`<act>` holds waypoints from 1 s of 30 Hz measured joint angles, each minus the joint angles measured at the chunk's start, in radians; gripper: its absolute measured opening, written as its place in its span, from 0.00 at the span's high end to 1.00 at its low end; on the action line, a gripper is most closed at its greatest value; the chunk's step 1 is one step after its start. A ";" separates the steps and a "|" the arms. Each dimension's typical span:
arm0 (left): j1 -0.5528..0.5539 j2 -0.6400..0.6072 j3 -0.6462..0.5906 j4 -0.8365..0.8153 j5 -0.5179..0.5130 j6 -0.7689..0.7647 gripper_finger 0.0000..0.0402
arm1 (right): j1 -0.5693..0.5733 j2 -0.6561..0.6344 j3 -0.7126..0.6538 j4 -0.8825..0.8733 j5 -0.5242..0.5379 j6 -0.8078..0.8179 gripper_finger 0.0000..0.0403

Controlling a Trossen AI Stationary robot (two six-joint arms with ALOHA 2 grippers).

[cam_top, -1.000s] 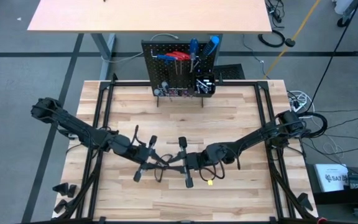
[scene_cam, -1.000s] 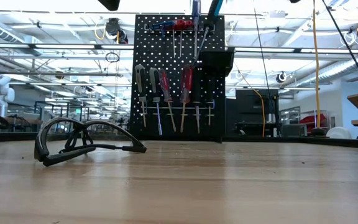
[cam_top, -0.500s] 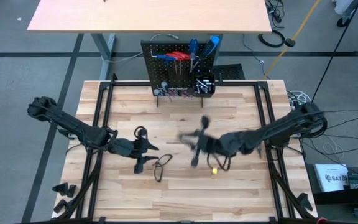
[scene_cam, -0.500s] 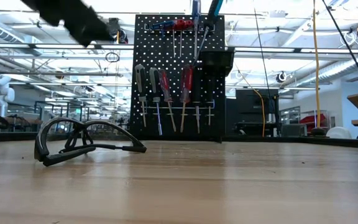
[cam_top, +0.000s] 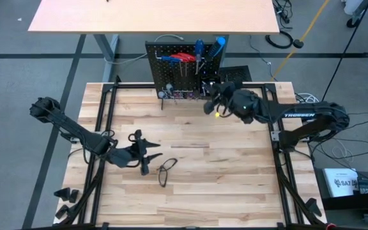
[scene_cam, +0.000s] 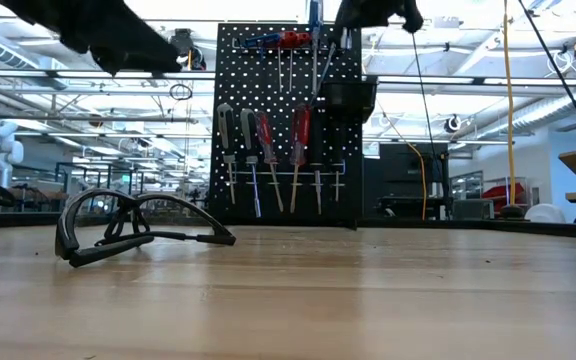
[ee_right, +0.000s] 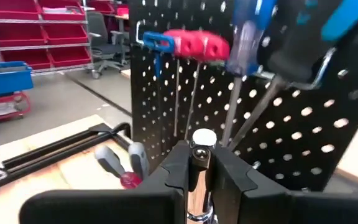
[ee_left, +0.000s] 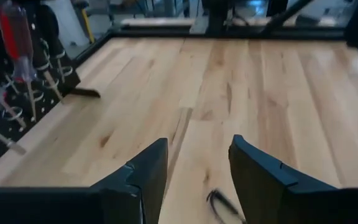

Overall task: Hang tools onto peg board
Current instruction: Put the extension bar into the black bin on the peg board

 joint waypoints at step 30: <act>-0.001 0.000 -0.002 0.119 0.038 0.110 0.57 | -0.172 0.067 0.000 -0.014 -0.070 0.102 0.54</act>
